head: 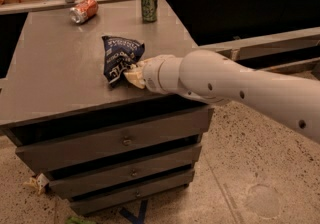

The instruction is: Move blue chip bag near green can

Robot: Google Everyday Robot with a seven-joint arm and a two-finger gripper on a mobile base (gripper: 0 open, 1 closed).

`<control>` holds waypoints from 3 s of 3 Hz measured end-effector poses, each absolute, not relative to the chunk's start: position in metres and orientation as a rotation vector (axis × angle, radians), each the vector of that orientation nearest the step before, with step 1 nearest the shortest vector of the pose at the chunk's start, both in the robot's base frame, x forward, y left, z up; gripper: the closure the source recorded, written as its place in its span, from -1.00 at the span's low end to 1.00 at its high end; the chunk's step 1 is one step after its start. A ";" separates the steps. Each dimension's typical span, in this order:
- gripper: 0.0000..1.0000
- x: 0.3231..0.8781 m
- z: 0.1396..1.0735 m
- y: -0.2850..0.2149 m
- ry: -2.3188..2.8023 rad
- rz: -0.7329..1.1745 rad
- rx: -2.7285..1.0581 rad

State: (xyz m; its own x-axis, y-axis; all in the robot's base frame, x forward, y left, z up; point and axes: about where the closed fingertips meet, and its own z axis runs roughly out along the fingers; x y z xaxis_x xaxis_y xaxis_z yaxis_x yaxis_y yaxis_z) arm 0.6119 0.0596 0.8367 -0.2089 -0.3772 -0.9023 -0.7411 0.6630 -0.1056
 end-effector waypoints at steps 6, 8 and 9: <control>1.00 0.736 0.861 -0.013 1.812 0.081 -0.712; 1.00 0.768 0.865 -0.011 1.836 0.047 -0.710; 0.68 0.774 0.862 -0.013 1.855 0.038 -0.704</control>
Offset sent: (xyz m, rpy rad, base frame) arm 0.0560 -0.0513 0.0271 -0.0655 -0.1100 -0.2458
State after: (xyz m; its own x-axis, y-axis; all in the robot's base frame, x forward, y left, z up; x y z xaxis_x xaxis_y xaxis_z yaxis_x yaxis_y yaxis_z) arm 0.7739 -0.0130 0.8625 -0.2254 -0.4476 -0.8654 -0.4827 0.8228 -0.2999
